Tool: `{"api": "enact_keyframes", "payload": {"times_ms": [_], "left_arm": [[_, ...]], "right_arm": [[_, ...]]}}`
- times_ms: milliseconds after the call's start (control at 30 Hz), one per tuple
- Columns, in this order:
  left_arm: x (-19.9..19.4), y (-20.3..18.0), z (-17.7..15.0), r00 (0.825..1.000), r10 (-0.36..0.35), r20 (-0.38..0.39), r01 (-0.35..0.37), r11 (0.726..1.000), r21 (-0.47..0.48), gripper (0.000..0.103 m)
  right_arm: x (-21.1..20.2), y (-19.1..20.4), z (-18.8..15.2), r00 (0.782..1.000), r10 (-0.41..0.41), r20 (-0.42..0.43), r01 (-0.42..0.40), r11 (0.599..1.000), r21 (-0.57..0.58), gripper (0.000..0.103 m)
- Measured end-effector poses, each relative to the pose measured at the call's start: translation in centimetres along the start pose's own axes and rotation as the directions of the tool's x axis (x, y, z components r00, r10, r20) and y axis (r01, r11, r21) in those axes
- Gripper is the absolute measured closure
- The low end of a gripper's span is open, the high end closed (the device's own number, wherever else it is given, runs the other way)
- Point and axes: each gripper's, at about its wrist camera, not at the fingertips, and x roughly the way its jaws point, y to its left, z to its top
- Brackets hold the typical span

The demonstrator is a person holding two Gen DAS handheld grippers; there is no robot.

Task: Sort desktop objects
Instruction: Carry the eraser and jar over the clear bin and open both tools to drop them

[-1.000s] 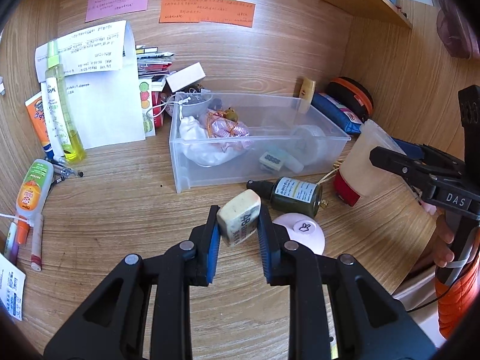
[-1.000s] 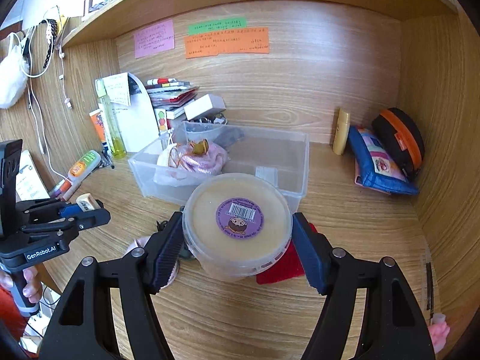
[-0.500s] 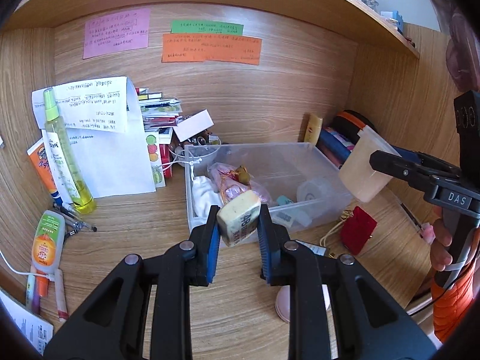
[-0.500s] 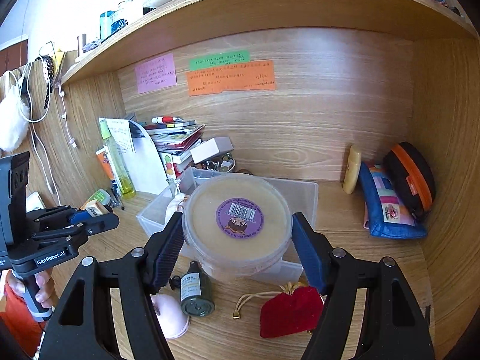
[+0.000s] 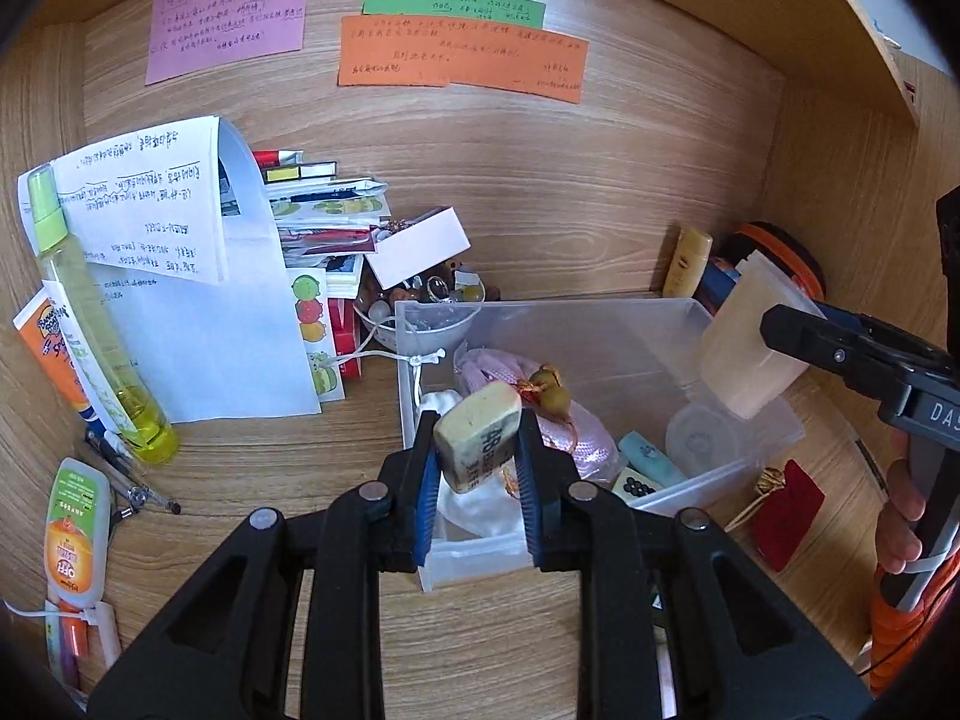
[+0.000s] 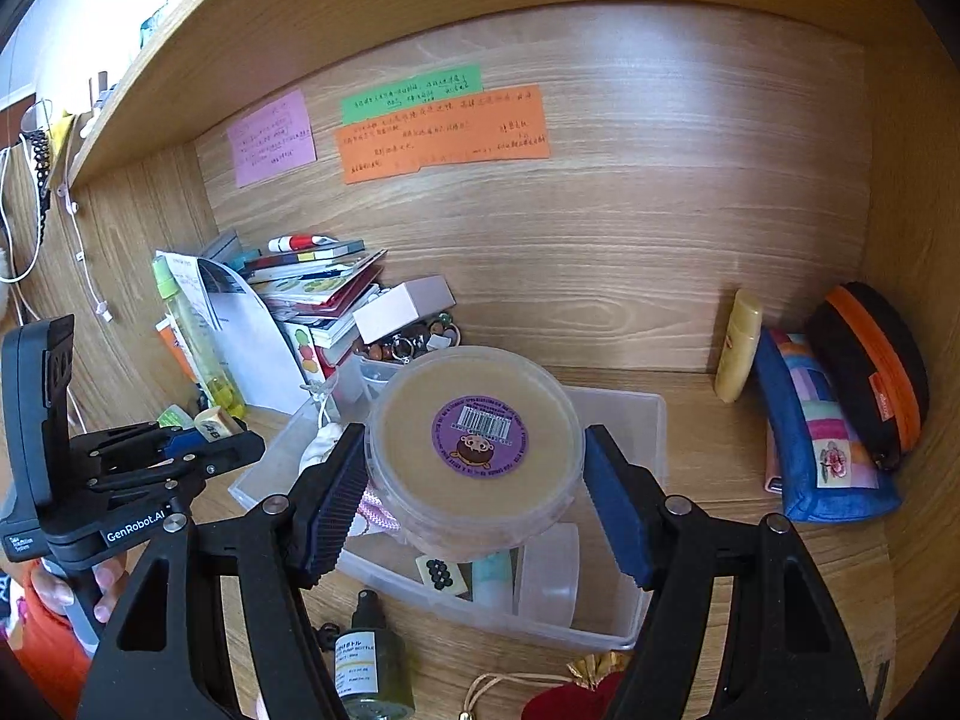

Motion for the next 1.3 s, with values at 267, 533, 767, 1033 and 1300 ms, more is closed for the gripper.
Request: {"api": "enact_keyframes", "payload": {"times_ms": [267,533,767,1033,1300], "left_arm": [[2.9,0.2,-1.0,0.999,-0.023,-0.046,0.022,0.999,-0.022,0.08],[3.0,-0.1,-1.5,0.999,-0.003,-0.037,0.003,1.0,-0.003,0.08],[3.0,-0.7,-1.8,0.999,0.032,-0.02,-0.031,0.999,0.029,0.077],[3.0,-1.7,-2.1,0.999,0.033,-0.003,-0.033,0.997,0.074,0.05],[2.4,-0.8,-1.9,1.0,-0.029,0.003,0.029,0.999,0.028,0.046]], "right_arm": [[4.0,0.3,-1.3,0.996,0.006,-0.089,-0.006,1.0,-0.004,0.035],[5.4,1.7,-2.3,0.992,-0.041,-0.123,0.033,0.998,-0.062,0.035],[5.3,1.9,-2.5,0.989,-0.061,-0.137,0.049,0.995,-0.093,0.035],[6.1,2.0,-2.9,0.984,-0.098,-0.148,0.078,0.988,-0.133,0.035],[4.9,3.0,-2.8,0.988,-0.138,-0.065,0.121,0.969,-0.215,0.03]]}}
